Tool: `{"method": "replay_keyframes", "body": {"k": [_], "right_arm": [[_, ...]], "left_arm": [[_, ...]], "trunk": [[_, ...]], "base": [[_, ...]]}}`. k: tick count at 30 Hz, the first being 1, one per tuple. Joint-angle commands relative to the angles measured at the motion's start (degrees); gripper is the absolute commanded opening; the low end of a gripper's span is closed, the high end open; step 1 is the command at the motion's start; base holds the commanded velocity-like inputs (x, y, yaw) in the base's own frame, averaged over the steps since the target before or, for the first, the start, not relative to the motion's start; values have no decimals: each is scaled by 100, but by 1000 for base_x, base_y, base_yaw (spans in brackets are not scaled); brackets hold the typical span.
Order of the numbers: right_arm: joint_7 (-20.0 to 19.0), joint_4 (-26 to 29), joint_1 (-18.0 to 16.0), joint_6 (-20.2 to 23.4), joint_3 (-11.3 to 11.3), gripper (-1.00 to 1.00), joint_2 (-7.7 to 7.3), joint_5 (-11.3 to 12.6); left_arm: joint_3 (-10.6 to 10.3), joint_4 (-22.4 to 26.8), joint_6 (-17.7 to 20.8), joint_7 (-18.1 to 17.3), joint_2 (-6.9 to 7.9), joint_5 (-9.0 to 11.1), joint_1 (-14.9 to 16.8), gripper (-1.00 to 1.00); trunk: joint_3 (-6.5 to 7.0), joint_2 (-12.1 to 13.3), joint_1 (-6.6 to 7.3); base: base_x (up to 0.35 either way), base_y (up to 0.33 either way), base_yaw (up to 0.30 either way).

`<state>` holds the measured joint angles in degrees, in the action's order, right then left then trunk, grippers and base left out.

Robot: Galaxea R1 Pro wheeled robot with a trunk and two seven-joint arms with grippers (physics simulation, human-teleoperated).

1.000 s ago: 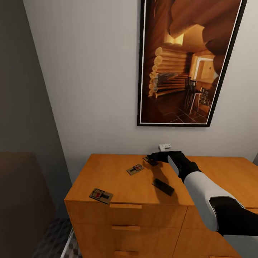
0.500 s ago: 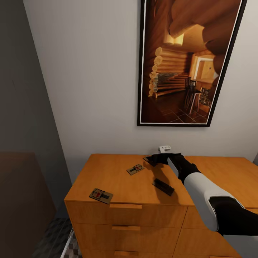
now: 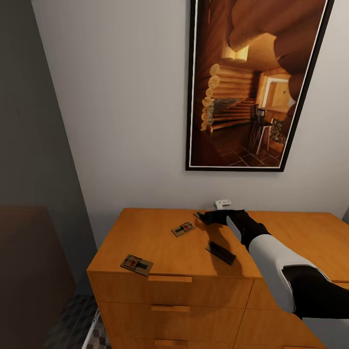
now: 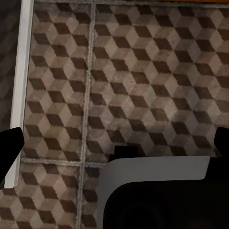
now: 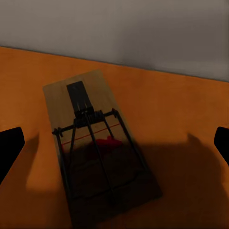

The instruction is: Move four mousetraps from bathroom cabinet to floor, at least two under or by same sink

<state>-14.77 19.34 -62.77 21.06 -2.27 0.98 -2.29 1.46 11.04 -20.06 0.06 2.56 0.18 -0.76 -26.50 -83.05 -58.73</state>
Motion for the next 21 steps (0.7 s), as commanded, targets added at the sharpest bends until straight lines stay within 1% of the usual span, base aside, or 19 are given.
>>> {"method": "replay_keyframes", "body": {"k": [1, 9, 21], "right_arm": [[-16, -12, -3, 12, -16, 100, -1, -25], [-10, -189, -4, -222, -18, 100, 4, -26], [-5, -260, -5, -289, -19, 100, 9, -26]], "left_arm": [[12, 11, -6, 1, -1, 1, -3, 100], [12, 12, -6, 1, -1, 3, -3, 100], [12, 12, -6, 0, -1, 0, -3, 100]], "trunk": [[-5, -3, 0], [-5, -3, 0], [-5, -3, 0]], "base": [[0, 0, 0], [0, 0, 0], [0, 0, 0]]}}
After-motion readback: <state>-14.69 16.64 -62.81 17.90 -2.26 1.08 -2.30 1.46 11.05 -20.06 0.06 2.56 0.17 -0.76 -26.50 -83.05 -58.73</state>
